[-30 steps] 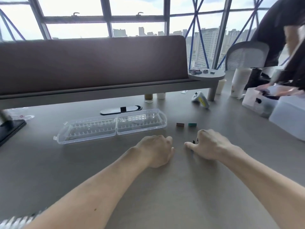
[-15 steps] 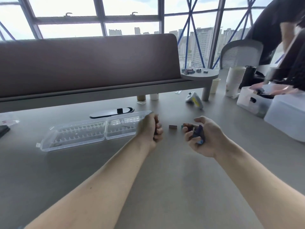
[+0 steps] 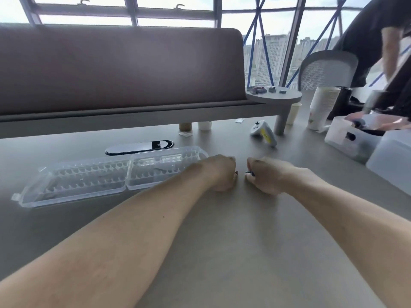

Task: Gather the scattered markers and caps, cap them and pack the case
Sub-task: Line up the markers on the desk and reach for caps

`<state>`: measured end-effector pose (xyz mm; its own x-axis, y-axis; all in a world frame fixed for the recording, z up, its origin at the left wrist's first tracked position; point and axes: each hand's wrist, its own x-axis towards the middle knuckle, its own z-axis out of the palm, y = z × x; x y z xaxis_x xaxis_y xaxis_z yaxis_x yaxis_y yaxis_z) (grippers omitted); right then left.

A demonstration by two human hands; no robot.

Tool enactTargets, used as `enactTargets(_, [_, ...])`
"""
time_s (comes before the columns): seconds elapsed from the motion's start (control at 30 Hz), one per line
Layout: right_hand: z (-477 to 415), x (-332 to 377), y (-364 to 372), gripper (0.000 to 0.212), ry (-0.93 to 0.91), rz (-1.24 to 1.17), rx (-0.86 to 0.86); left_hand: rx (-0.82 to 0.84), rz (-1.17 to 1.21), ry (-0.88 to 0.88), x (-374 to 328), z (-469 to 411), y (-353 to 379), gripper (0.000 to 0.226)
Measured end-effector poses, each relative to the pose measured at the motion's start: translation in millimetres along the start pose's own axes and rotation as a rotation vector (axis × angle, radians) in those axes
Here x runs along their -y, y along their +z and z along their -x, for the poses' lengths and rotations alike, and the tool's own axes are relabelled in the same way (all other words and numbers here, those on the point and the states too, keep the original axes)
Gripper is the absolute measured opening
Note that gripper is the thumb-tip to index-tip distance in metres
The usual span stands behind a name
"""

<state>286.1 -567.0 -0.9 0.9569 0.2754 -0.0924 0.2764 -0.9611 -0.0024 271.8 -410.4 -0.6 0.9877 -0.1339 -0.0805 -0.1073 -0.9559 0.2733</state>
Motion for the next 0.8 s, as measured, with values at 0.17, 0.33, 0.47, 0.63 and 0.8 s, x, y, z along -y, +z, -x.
enactTargets(0.17, [5.3, 10.2, 1.1, 0.031, -0.023, -0.256, 0.048, 0.106, 0.393, -0.137, 6.0, 25.7, -7.5, 0.03])
enactTargets(0.33, [47.9, 52.8, -5.6, 0.026, 0.189, -1.692, 0.315, 0.026, 1.38, -0.317, 62.7, 86.4, -36.9, 0.042])
enactTargets(0.47, [82.3, 117.5, -12.1, 0.035, 0.185, -2.104, 0.593, -0.105, 1.523, -0.347, 113.5, 157.2, -71.0, 0.039])
enactTargets(0.63, [117.1, 219.9, -21.0, 0.029, 0.087, -2.107, 0.746, -0.191, 1.028, -0.405, 186.6, 247.8, -94.4, 0.033])
enactTargets(0.8, [129.4, 325.0, -18.0, 0.026, 0.038, -1.818, 0.802, -0.119, 0.094, -0.359, 259.5, 319.2, -91.1, 0.049])
